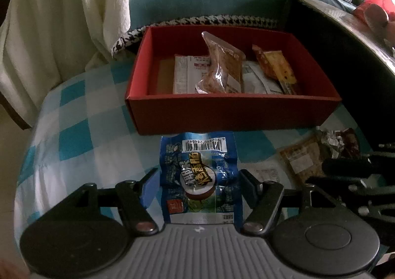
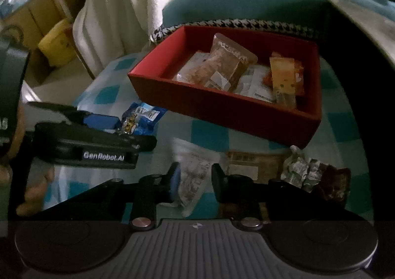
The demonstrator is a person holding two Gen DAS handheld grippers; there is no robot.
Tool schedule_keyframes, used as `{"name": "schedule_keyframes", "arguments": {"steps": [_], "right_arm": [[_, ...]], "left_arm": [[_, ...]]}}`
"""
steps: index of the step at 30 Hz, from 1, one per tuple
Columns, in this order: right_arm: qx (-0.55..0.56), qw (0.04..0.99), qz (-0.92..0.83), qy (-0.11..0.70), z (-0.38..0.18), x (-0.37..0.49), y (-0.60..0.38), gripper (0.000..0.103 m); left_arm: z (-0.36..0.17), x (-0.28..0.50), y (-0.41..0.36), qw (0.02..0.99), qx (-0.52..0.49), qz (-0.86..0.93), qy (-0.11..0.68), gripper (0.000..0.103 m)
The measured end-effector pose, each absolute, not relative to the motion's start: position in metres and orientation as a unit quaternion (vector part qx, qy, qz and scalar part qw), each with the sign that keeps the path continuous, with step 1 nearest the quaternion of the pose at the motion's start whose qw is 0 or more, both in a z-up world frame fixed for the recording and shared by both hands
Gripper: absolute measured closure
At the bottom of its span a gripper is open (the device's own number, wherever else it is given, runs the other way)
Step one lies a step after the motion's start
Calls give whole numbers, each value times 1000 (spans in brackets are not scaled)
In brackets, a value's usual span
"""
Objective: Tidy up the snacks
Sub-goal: 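Grasp the blue printed snack pack with the left gripper while the right grasps the white printed packet, then lift the blue pack and white packet and carry them over the red box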
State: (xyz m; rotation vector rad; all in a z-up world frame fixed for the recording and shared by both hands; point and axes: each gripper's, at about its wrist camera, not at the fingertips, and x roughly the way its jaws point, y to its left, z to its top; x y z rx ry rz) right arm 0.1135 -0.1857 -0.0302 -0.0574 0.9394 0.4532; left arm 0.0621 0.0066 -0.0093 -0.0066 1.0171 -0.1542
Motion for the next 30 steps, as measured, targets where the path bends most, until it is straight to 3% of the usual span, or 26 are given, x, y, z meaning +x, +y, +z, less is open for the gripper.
{"name": "schedule_keyframes", "arguments": {"steps": [4, 7, 9, 11, 19, 21, 28, 30], "right_arm": [[-33, 866, 201, 456, -36, 118, -187, 57], [-28, 860, 195, 470, -44, 120, -185, 42], [-29, 856, 205, 474, -47, 124, -175, 39], [-42, 852, 205, 480, -52, 132, -160, 28], [-109, 835, 184, 507, -94, 143, -121, 26], [-131, 835, 183, 502, -94, 138, -115, 27], [-106, 837, 205, 497, -74, 132, -131, 56], [-91, 841, 209, 490, -65, 133, -135, 58]], "left_arm": [[-9, 64, 13, 870, -13, -66, 489, 41], [-7, 65, 18, 871, -23, -60, 487, 41], [-6, 63, 21, 873, -26, -55, 485, 41], [-6, 61, 26, 873, -29, -52, 484, 41], [-4, 59, 40, 873, -43, -47, 484, 41], [-2, 57, 37, 876, -36, -51, 479, 41], [1, 57, 35, 881, -31, -47, 469, 41], [1, 58, 35, 881, -31, -45, 470, 41]]}}
